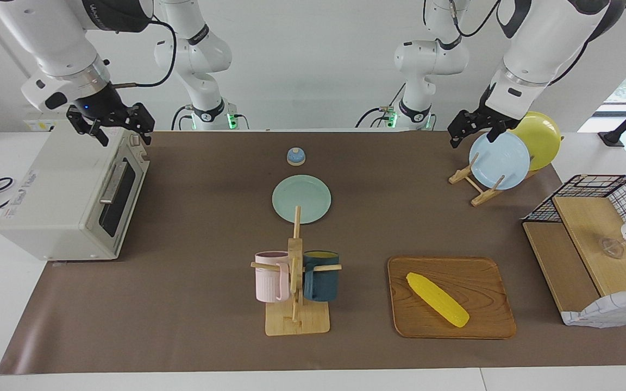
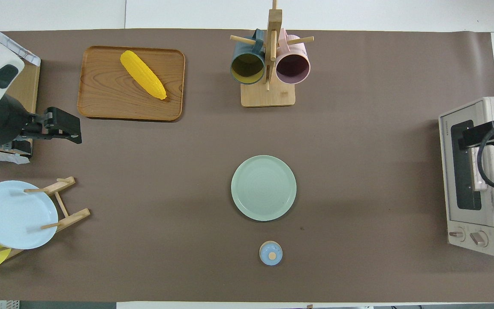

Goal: Put corn in oven
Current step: 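Reach the left gripper toward the yellow corn on the wooden tray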

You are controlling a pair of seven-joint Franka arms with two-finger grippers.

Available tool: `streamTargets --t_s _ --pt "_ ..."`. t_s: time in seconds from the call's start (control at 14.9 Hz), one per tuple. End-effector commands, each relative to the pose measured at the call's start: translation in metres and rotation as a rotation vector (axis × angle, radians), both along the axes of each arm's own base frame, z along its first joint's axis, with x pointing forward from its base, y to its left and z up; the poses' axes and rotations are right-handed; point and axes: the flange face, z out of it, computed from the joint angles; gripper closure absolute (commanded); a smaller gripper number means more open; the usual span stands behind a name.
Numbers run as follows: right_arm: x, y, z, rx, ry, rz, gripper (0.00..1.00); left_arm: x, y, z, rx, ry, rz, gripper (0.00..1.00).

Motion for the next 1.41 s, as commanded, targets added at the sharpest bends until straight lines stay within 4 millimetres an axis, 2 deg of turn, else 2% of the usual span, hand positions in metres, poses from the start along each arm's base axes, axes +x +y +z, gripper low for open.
streamTargets --t_s 0.0,0.4,0.74,0.81,0.87,0.94,1.01,1.14,1.34 --pt "-0.001 -0.001 0.004 -0.019 -0.005 -0.007 0.0 0.001 0.001 0.003 -0.016 -0.015 0.028 0.0" --pt "-0.003 -0.004 0.004 -0.016 -0.007 -0.019 0.0 0.009 0.004 0.0 -0.027 -0.042 0.065 0.0" --pt "-0.006 -0.012 0.001 -0.008 0.004 -0.017 0.0 0.028 0.004 -0.02 -0.034 -0.04 0.088 0.0" --pt "-0.007 -0.012 -0.002 -0.006 0.007 -0.014 0.03 0.035 0.009 -0.027 -0.035 -0.041 0.099 0.0" --pt "-0.009 -0.012 -0.005 -0.005 0.011 -0.013 0.36 0.041 0.01 -0.034 -0.036 -0.041 0.104 0.0" --pt "-0.012 -0.01 -0.008 -0.004 0.019 -0.009 0.82 0.048 0.009 -0.046 -0.033 -0.03 0.105 0.0" --pt "-0.016 -0.006 -0.013 -0.003 0.03 0.0 1.0 0.058 0.009 -0.059 -0.027 -0.013 0.113 0.0" --pt "-0.018 -0.006 -0.012 -0.002 0.031 0.026 1.0 0.076 0.007 -0.073 -0.02 -0.009 0.144 0.0" --pt "-0.019 -0.002 -0.013 -0.01 0.043 0.058 1.0 0.092 0.004 -0.088 -0.012 0.003 0.192 0.0"
